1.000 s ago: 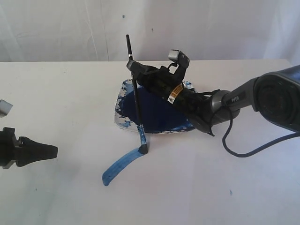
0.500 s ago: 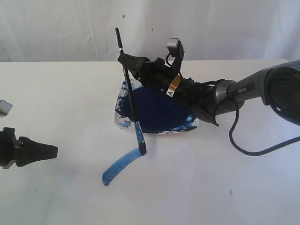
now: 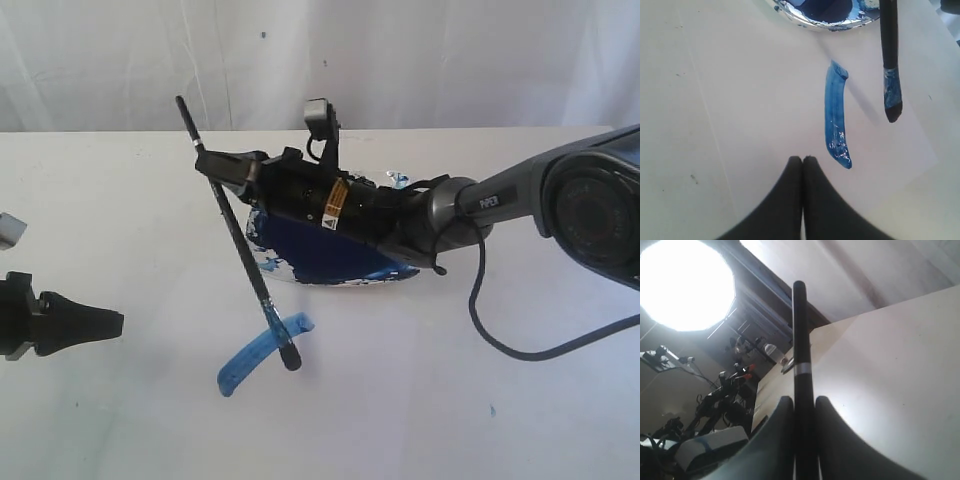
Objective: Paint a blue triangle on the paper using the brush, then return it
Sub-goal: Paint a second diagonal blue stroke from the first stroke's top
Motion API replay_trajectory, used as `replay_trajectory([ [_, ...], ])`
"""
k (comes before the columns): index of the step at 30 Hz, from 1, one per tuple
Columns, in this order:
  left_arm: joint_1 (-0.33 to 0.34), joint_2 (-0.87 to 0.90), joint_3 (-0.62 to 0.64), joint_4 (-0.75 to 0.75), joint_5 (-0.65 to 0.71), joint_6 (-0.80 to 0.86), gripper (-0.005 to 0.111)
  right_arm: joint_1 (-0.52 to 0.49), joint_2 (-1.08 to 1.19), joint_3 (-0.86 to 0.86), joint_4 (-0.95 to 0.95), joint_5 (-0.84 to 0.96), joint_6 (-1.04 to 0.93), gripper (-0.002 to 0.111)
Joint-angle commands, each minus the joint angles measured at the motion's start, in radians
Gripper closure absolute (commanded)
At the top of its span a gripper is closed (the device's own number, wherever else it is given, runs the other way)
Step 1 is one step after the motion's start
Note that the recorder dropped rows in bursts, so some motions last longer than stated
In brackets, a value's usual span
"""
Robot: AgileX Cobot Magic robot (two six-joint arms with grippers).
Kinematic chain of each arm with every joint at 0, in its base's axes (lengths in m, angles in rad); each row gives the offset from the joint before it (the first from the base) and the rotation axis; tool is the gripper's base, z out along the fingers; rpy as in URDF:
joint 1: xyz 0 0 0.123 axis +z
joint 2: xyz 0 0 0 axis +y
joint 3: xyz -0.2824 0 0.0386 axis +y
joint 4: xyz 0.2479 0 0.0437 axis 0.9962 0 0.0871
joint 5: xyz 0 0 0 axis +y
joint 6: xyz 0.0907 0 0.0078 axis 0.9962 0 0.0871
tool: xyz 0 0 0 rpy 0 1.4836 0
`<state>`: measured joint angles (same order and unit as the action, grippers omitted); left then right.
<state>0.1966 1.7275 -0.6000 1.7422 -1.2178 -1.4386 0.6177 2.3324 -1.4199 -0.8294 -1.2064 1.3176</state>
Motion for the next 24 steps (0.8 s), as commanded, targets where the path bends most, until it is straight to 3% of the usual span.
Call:
replay_trajectory([
  [1,0.004,-0.012,0.006,0.002,-0.003,0.004,0.107,0.014,-0.002,0.001,-0.064,-0.015,-0.008,0.108],
  [14,0.004,-0.012,0.006,0.002,-0.003,0.004,0.107,0.035,0.037,0.001,-0.139,-0.015,-0.02,0.108],
  [24,0.004,-0.012,0.006,0.002,-0.003,0.004,0.107,0.039,0.041,0.001,-0.06,-0.015,-0.141,0.108],
])
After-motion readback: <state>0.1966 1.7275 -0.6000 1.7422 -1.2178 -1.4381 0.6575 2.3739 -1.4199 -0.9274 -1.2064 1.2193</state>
